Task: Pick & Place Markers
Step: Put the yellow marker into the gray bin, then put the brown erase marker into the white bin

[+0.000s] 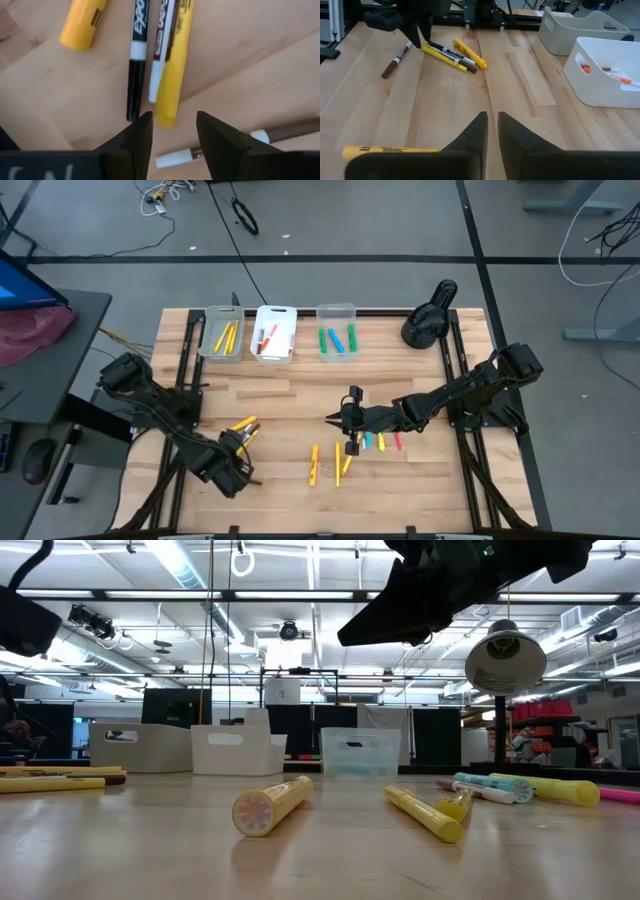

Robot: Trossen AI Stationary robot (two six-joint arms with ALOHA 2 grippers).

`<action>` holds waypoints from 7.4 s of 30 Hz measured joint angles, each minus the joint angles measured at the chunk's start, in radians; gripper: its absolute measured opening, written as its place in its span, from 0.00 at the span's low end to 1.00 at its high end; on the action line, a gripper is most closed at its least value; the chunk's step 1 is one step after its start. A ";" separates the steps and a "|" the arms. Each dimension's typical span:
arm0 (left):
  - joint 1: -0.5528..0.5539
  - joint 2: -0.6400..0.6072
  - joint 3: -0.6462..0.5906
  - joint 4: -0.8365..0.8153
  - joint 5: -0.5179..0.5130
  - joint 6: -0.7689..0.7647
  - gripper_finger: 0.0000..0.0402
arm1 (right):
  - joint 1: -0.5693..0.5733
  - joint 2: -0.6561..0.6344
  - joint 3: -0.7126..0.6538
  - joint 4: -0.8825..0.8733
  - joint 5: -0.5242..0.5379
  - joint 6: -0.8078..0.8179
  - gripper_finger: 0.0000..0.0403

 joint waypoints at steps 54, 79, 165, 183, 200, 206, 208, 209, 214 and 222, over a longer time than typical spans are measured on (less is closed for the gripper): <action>0.033 0.030 0.001 -0.004 0.017 0.004 0.26 | 0.000 0.000 0.000 0.000 0.000 0.001 0.11; 0.059 0.047 0.002 0.076 -0.060 0.107 0.10 | 0.000 0.001 0.000 0.000 0.000 0.000 0.11; 1.646 -0.163 -0.032 0.048 -0.280 1.379 0.00 | 0.000 0.001 0.000 0.014 0.000 -0.004 0.11; 1.709 -0.086 -0.069 0.153 -0.250 1.508 0.18 | 0.000 0.001 0.000 0.016 0.000 0.006 0.11; 1.352 -0.374 0.022 -0.010 -0.251 1.460 0.46 | 0.001 0.001 0.000 0.000 -0.024 0.069 0.11; 0.865 -0.514 -0.070 0.195 -0.253 1.405 0.45 | 0.001 0.001 0.000 -0.001 -0.058 0.084 0.11; 0.697 -0.520 -0.107 0.287 -0.252 1.426 0.45 | 0.001 0.001 0.000 0.005 -0.058 0.084 0.11; 0.617 -0.518 -0.122 0.318 -0.249 1.442 0.45 | 0.001 0.001 0.000 0.008 -0.058 0.084 0.11; 0.285 -0.451 -0.170 0.377 -0.242 1.481 0.45 | 0.001 0.001 0.000 0.013 -0.057 0.084 0.11; -0.016 -0.251 -0.196 0.447 -0.231 1.266 0.46 | -0.005 0.001 0.000 0.047 -0.055 0.084 0.11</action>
